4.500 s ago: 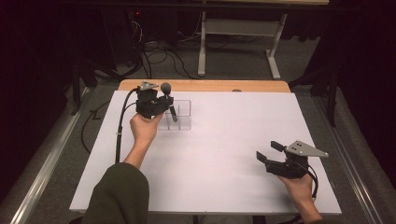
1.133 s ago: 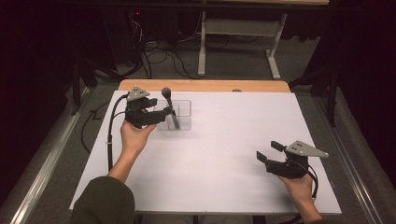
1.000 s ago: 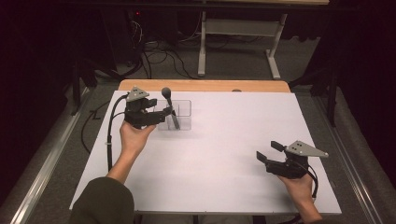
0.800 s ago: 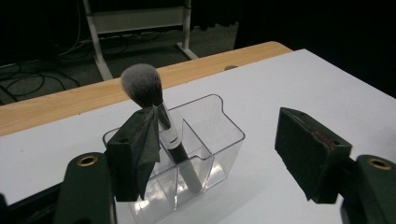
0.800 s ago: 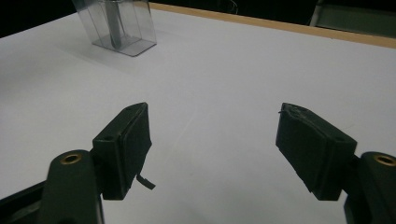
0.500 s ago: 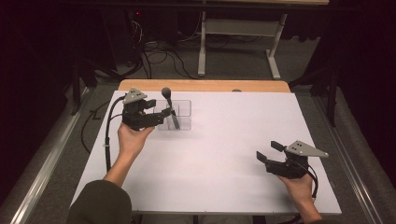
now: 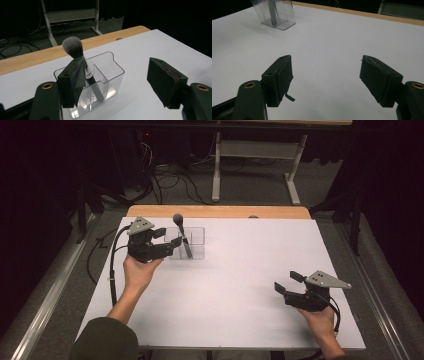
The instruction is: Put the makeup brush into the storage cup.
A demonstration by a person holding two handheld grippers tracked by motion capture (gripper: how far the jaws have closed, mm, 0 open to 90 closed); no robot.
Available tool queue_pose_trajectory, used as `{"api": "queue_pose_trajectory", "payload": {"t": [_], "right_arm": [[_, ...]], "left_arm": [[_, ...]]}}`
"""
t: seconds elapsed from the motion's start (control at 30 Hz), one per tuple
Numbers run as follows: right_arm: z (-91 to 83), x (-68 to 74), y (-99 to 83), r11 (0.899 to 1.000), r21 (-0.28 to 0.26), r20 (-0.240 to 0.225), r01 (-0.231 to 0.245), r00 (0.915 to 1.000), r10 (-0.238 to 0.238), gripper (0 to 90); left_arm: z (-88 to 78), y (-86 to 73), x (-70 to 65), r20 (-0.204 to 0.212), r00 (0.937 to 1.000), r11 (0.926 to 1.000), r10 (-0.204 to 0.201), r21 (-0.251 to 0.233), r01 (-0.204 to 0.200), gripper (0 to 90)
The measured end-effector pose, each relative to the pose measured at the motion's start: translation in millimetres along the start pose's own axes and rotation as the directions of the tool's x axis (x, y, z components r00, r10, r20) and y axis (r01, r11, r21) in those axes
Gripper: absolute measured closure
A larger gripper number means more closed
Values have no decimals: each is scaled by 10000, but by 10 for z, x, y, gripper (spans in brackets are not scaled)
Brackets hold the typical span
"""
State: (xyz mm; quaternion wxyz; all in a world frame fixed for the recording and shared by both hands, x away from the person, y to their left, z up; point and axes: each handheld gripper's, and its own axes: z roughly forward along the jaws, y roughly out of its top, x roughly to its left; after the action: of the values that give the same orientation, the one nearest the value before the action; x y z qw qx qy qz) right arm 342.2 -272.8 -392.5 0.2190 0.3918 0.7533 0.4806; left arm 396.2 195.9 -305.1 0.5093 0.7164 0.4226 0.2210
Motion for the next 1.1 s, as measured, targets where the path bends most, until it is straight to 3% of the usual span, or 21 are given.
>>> {"api": "queue_pose_trajectory", "payload": {"t": [1.1], "right_arm": [[3,-6,-2,10000,11,33,34,10000,-34,280]], "left_arm": [[-260,-46,-17,155,9997,9997,174,-164,-171,314]]}}
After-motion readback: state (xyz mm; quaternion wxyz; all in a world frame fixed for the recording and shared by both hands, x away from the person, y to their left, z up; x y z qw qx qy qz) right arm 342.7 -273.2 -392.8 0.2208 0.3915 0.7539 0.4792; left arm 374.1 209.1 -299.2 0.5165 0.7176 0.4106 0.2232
